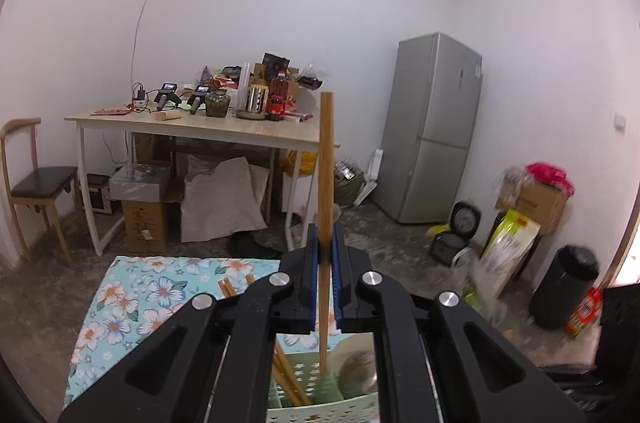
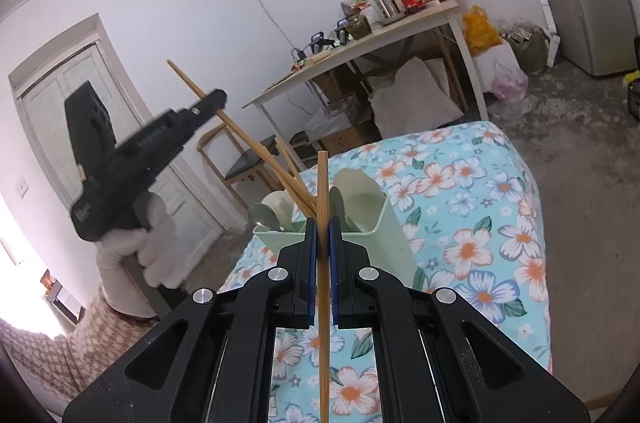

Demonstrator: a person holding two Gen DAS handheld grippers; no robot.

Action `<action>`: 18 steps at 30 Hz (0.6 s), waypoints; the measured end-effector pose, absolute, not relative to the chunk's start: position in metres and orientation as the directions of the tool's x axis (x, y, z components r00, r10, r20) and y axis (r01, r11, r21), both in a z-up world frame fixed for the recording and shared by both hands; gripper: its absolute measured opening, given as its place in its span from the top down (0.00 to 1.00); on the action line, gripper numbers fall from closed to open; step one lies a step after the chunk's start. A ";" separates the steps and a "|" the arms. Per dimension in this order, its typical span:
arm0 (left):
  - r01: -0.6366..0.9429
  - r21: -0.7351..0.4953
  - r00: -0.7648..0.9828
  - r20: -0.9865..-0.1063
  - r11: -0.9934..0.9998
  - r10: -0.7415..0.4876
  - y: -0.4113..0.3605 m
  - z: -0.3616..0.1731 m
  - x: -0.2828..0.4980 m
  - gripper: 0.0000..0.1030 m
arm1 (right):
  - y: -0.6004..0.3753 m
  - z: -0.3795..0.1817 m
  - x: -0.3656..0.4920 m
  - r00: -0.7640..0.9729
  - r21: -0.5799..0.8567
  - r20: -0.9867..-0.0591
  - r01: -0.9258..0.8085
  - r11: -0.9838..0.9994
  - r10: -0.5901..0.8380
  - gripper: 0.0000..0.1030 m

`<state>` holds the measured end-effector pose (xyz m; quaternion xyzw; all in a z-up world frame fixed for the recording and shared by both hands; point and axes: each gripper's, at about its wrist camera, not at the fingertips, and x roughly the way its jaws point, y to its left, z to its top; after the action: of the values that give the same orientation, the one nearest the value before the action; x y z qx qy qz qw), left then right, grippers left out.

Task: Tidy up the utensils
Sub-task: 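Lower the chopsticks into the green holder with both tools and open them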

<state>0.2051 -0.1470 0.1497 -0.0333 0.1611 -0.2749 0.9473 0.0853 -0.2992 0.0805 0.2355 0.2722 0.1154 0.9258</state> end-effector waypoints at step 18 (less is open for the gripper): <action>0.504 -0.167 0.788 -0.314 0.848 -0.530 -0.136 0.108 0.186 0.41 | -0.299 0.083 0.084 0.825 0.489 -0.454 -0.085 0.868 0.336 0.96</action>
<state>0.1864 -0.1356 0.1079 -0.0370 0.1767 -0.2734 0.9448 0.0840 -0.2985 0.0833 0.2301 0.2729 0.1137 0.9272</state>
